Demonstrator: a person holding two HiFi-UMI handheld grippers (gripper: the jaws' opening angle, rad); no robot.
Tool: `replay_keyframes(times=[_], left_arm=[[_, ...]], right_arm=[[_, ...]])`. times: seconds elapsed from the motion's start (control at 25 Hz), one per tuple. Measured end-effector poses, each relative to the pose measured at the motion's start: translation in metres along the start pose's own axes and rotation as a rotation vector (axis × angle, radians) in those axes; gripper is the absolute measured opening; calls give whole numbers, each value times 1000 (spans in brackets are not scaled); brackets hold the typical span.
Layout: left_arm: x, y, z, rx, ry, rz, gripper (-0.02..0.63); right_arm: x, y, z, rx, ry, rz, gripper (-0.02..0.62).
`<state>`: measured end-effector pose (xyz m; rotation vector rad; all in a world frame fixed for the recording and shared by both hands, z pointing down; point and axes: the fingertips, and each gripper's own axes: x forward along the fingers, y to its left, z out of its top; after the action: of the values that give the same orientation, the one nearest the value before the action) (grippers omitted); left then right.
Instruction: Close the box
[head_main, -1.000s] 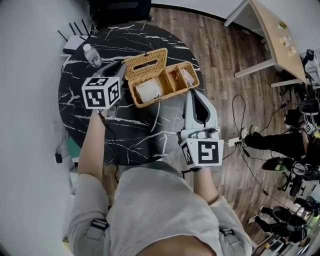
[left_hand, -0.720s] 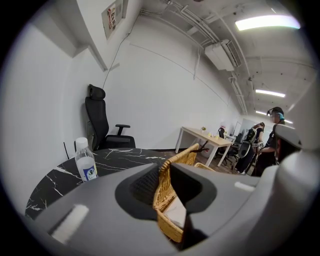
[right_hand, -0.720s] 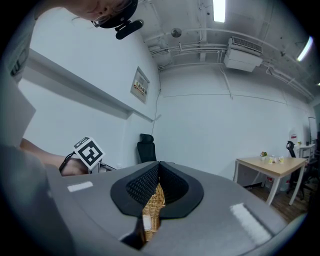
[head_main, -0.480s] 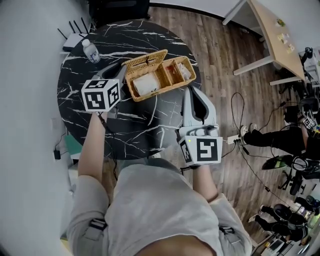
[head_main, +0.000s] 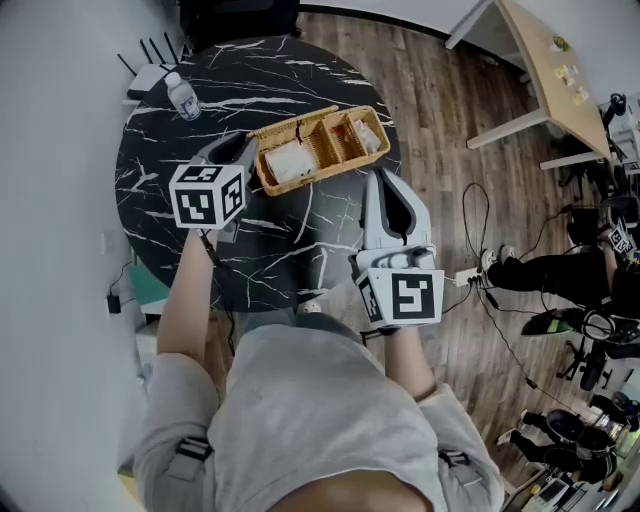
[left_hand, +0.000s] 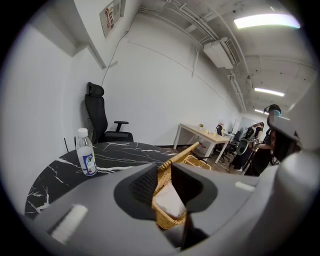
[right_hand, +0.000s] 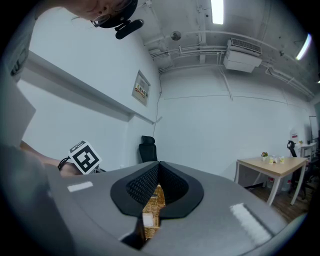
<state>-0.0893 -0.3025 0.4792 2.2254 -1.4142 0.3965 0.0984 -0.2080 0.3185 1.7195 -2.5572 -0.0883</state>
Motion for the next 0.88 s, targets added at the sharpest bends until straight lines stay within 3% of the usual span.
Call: replay_keyframes(times=[0.88], left_arm=[[-9, -28, -61, 5, 101, -47, 153]], right_arm=[[-10, 5, -1, 9, -5, -1, 5]])
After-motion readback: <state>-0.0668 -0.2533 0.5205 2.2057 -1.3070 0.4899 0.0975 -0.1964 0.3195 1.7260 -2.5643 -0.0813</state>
